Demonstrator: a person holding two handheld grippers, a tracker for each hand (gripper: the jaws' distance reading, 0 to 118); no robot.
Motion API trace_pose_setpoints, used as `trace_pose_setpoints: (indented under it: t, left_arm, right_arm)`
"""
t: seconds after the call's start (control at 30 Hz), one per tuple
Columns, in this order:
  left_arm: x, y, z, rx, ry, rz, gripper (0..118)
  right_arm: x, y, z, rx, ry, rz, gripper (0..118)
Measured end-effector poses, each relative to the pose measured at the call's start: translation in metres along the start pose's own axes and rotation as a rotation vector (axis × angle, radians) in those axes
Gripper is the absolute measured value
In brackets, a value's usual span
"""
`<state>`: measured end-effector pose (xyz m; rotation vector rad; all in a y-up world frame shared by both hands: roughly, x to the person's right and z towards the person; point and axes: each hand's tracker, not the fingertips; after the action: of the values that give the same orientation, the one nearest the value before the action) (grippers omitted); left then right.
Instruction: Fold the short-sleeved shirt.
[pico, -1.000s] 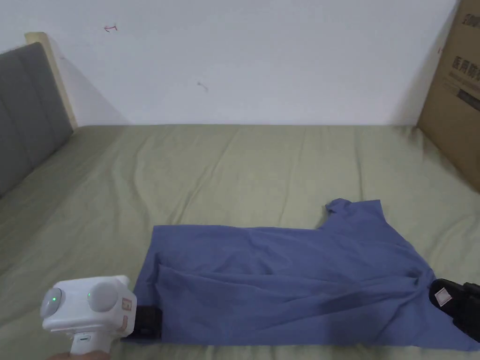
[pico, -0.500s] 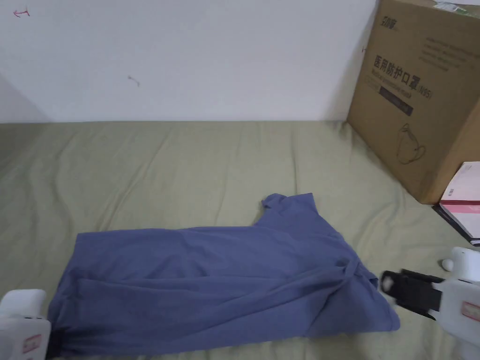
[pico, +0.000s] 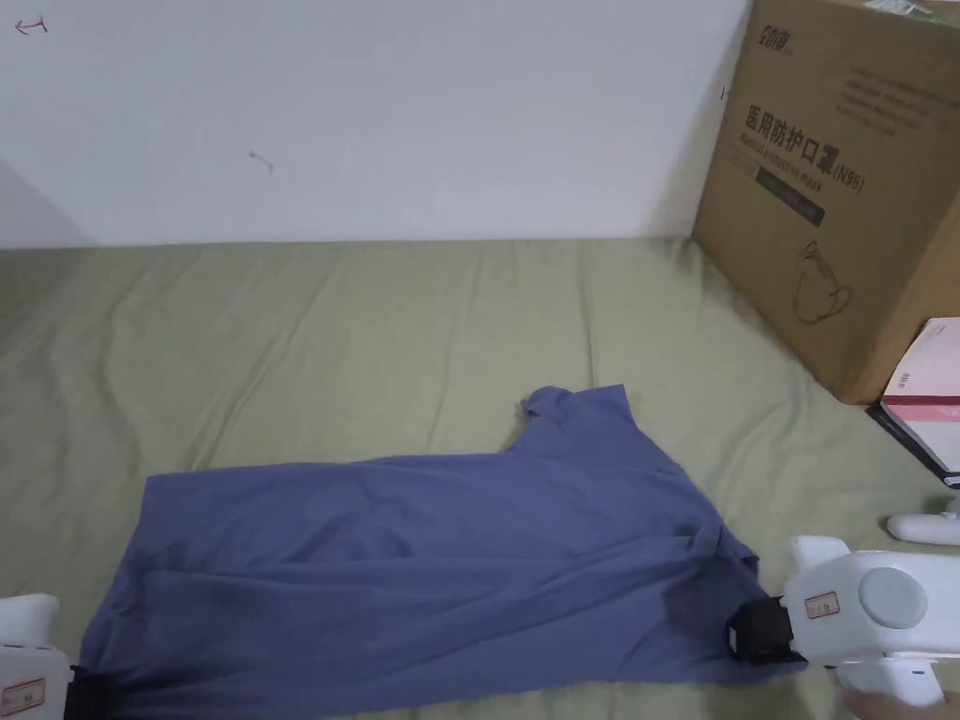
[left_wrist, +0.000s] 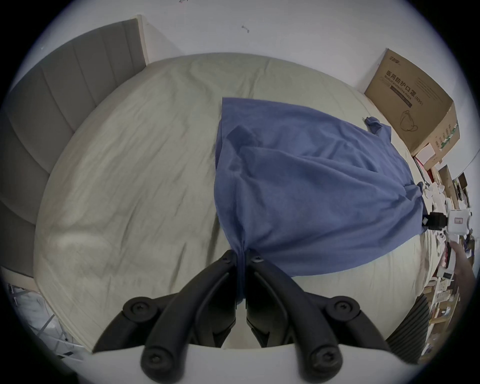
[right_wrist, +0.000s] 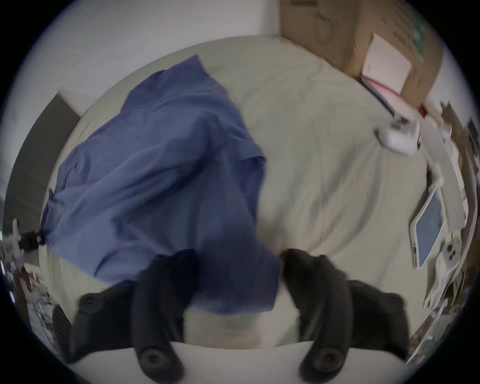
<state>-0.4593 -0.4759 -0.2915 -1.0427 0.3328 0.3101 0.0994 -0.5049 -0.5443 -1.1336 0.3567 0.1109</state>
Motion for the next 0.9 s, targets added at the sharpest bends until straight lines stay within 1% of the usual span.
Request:
trace_pose_setpoints:
  t: [0.03,0.07,0.1,0.17,0.2,0.3,0.33,0.37,0.43,0.47,0.57,0.67,0.7,0.73,0.77,0.8,0.83,0.87,0.9]
  left_arm:
    - [0.0,-0.002,0.001,0.0,-0.003,0.005,4]
    - [0.0,-0.002,0.002,0.002,-0.008,0.01,4]
    - [-0.002,-0.001,0.005,0.003,-0.013,0.011,4]
    - [-0.004,0.002,0.016,0.027,-0.031,0.017,4]
    - [-0.006,0.004,0.024,0.036,-0.048,0.025,4]
    - [-0.017,0.003,0.049,0.059,-0.074,0.046,4]
    - [-0.02,0.0,0.056,0.057,-0.076,0.043,4]
    - [-0.024,-0.004,0.061,0.048,-0.076,0.028,4]
    - [-0.029,-0.024,0.072,0.0,-0.086,-0.01,4]
    - [-0.031,-0.034,0.076,-0.025,-0.106,-0.012,4]
    - [-0.038,-0.066,0.079,-0.11,-0.124,-0.038,4]
    - [-0.044,-0.088,0.065,-0.2,-0.118,-0.049,4]
    - [-0.047,-0.092,0.06,-0.224,-0.131,-0.037,6]
    - [-0.049,-0.094,0.055,-0.248,-0.156,-0.008,15]
    - [-0.05,-0.096,0.053,-0.253,-0.172,0.017,41]
    - [-0.052,-0.095,0.053,-0.233,-0.165,0.028,85]
    - [-0.055,-0.096,0.053,-0.227,-0.175,0.035,104]
    - [-0.056,-0.096,0.055,-0.225,-0.183,0.055,107]
    - [-0.057,-0.096,0.059,-0.206,-0.202,0.088,106]
  right_arm:
    - [-0.002,0.0,0.005,-0.007,0.021,-0.022,35]
    - [-0.004,0.0,0.009,-0.004,0.028,-0.029,7]
    - [-0.008,-0.002,0.016,0.011,0.037,-0.031,6]
    - [-0.01,-0.003,0.031,0.043,0.022,0.024,6]
    - [-0.009,-0.005,0.04,0.051,0.021,0.025,6]
    - [0.002,-0.016,0.071,0.065,0.065,-0.018,6]
    - [0.004,-0.022,0.08,0.058,0.067,-0.018,6]
    - [0.006,-0.031,0.087,0.046,0.066,-0.008,6]
    - [0.01,-0.053,0.102,0.02,0.057,0.043,6]
    - [0.012,-0.065,0.107,0.015,0.064,0.045,6]
    - [0.01,-0.101,0.119,-0.043,0.112,0.007,6]
    - [0.017,-0.125,0.101,-0.126,0.135,-0.022,6]
    - [0.017,-0.13,0.096,-0.133,0.138,-0.041,9]
    - [0.017,-0.133,0.092,-0.141,0.138,-0.064,23]
    - [0.017,-0.133,0.091,-0.138,0.121,-0.096,52]
    - [0.02,-0.13,0.091,-0.132,0.101,-0.128,93]
    - [0.02,-0.13,0.093,-0.13,0.078,-0.15,109]
    - [0.018,-0.129,0.096,-0.136,0.082,-0.151,112]
    - [0.017,-0.129,0.101,-0.132,0.092,-0.146,112]
